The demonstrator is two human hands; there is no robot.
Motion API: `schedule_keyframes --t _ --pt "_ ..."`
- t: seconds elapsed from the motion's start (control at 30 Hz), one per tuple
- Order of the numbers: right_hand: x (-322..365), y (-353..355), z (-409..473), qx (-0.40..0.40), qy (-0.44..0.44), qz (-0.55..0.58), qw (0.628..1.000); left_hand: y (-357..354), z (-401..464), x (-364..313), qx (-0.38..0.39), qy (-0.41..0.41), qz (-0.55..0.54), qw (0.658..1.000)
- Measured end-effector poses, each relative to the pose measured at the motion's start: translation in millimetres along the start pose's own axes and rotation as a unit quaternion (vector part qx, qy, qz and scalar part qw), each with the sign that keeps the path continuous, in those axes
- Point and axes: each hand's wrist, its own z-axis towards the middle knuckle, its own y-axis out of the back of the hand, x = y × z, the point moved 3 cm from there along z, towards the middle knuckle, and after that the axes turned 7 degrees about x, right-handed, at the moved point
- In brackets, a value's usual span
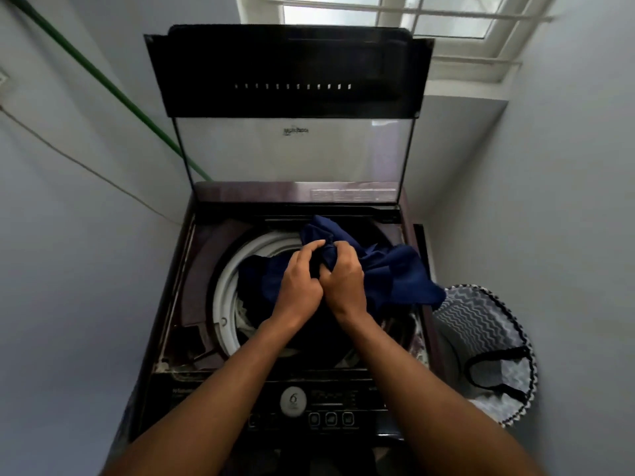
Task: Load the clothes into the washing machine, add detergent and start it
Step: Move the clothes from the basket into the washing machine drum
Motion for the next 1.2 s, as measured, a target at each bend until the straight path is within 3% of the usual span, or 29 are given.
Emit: schedule_keyframes --t 0.1,0.27,0.37,0.57,0.63,0.73,0.77,0.83,0.9,0.97,1.03,1.2 --pt "5 -38 -7 0.053 -0.011 0.0 0.999 25 -7 30 -0.023 0.033 0.034 0.999" --pt "4 -101 -21 0.215 -0.015 -0.09 0.972 55 -12 74 -0.043 0.064 0.114 0.99" --pt "-4 -138 -31 0.345 0.034 -0.192 0.918 58 -10 90 0.02 0.052 0.137 0.989" --pt "-23 -173 -52 0.565 0.015 -0.205 0.799 43 7 116 0.192 0.096 0.223 0.951" --pt "-20 -168 -49 0.544 -0.025 -0.151 0.825 41 9 120 0.206 0.09 0.226 0.948" --pt "-21 -144 -36 0.376 -0.074 -0.216 0.898 48 11 113 0.106 0.051 0.189 0.975" --pt "-19 -132 -32 0.32 -0.098 -0.258 0.906 52 10 110 0.068 0.04 0.202 0.976" --pt "-22 -116 -29 0.285 -0.143 -0.324 0.891 56 9 109 0.019 0.026 0.277 0.96" --pt "-38 -112 -26 0.327 -0.203 -0.312 0.868 49 8 121 0.078 0.059 0.308 0.946" --pt "-63 -116 -21 0.391 -0.246 -0.29 0.838 33 8 139 0.212 0.121 0.253 0.936" --pt "-82 -121 -15 0.437 -0.234 -0.28 0.822 15 9 157 0.313 0.149 0.228 0.91" --pt "-112 -136 -6 0.459 -0.223 -0.281 0.813 -12 14 186 0.43 0.176 0.316 0.827"
